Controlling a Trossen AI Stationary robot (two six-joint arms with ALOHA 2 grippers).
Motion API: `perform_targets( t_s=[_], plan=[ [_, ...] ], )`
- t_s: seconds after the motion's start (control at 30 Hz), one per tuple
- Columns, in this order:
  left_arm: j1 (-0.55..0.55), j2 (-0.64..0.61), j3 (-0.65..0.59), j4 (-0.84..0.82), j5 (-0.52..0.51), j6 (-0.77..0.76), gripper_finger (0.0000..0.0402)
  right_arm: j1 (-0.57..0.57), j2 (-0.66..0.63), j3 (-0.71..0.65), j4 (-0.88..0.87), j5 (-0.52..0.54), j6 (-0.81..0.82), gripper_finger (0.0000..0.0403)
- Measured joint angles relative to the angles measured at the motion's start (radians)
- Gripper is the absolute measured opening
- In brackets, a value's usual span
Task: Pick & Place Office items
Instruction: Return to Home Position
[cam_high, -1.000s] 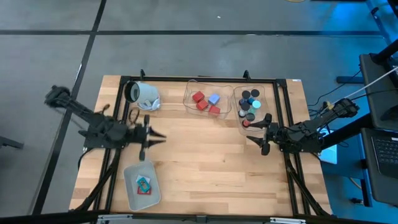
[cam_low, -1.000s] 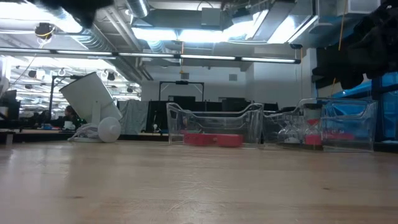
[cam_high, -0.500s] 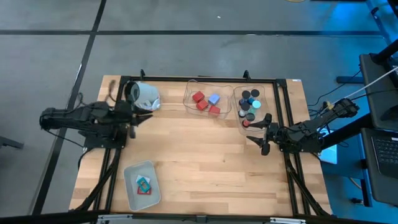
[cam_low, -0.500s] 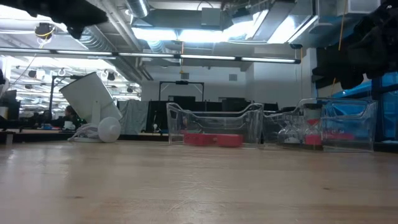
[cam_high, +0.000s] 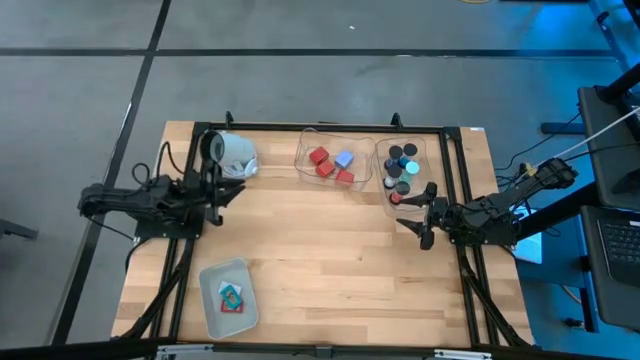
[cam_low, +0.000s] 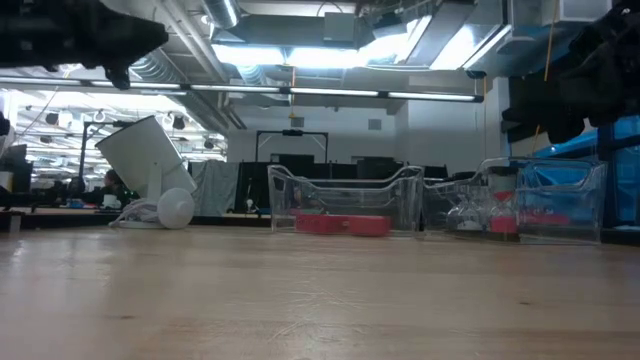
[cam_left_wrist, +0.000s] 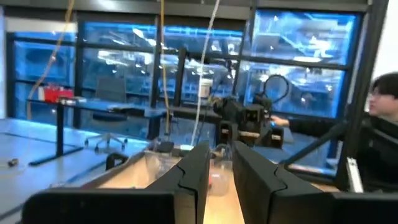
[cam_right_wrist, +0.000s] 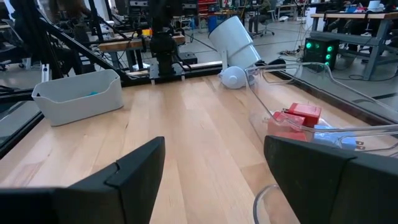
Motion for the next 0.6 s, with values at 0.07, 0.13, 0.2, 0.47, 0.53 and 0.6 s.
perform_targets(
  t_s=[0.07,0.13,0.2,0.47,0.53,0.6],
  plan=[
    [0.000,0.002,-0.026,0.021,-0.021,0.001,0.0065,0.000,0.000,0.000,0.000,-0.002,0.000,0.0277],
    [0.000,0.002,-0.045,0.014,-0.057,-0.003,0.0065,0.000,0.000,0.000,0.000,-0.002,0.000,0.0277],
    [0.000,0.001,-0.057,0.003,-0.126,-0.016,0.0065,0.000,0.000,0.000,0.000,-0.002,0.000,0.0277],
    [0.000,0.010,-0.068,-0.111,-0.539,-0.122,0.0065,0.000,0.000,0.000,0.000,-0.003,0.000,0.0277],
    [0.000,0.015,-0.068,-0.115,-0.561,-0.156,0.0065,0.000,0.000,0.000,0.000,-0.003,0.000,0.0277],
    [0.000,0.015,-0.068,-0.115,-0.563,-0.169,0.0065,0.000,0.000,0.000,0.000,-0.003,0.000,0.0277]
  ],
)
